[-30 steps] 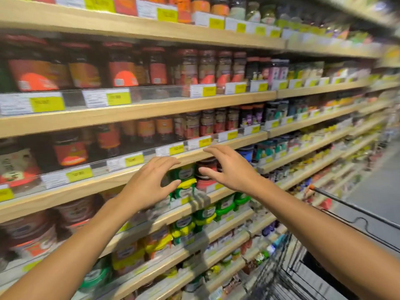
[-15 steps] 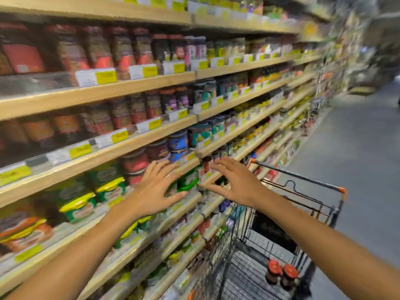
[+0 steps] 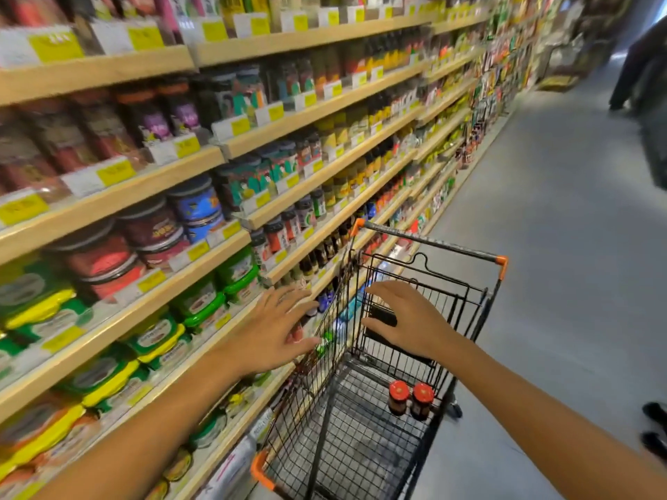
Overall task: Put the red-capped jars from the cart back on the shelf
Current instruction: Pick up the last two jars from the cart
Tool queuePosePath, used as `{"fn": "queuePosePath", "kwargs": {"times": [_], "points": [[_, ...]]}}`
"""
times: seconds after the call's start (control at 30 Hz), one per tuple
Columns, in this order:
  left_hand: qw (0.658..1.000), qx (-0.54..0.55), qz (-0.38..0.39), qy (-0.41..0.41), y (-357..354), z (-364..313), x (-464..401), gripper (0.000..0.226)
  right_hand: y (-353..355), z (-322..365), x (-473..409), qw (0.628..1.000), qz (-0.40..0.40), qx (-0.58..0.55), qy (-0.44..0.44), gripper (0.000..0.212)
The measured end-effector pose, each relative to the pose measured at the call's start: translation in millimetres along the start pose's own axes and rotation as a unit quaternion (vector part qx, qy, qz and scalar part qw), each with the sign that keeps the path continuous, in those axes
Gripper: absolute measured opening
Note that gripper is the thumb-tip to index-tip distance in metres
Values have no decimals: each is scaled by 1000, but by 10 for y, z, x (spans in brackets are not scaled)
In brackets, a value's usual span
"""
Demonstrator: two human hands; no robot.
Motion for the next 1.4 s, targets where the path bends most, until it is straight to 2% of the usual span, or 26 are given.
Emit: {"fn": "queuePosePath", "kwargs": {"times": [0.27,0.37,0.47,0.6,0.73,1.07,1.27,1.4], "points": [[993,83,84,-11,-807,-99,-476,74,-441,-653,298,994,29,-35,-98,67],[986,122,109,-19,-1036,-96,-665,75,-582,-801,381,988,39,-50,-142,73],[974,184,125,-41,-1291,-62,-812,73,-747,-884,488,979,51,-56,-188,68],[966,201,147,-68,-1672,8,-1068,81,-1063,-1019,612,968,55,-68,-236,68],[953,243,174,-52,-2121,103,-1238,76,-1373,-1185,743,951,56,-83,-292,70],[939,245,239,-22,-3307,316,-1721,79,-2264,-1752,632,903,91,-194,-372,74],[918,275,285,38,-4192,396,-1983,81,-2795,-2131,704,872,61,-239,-422,79],[905,279,317,57,-4799,470,-2065,84,-3108,-2253,734,860,70,-264,-431,85]]}}
Point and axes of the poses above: each hand's wrist, its own x-axis away from the middle knuckle, its own y-axis out of the back of the hand, z = x × y, the point moved 8 cm from there along -x, towards the middle knuckle, and after that the axes turned 6 degrees about x, right-handed, at the moved point
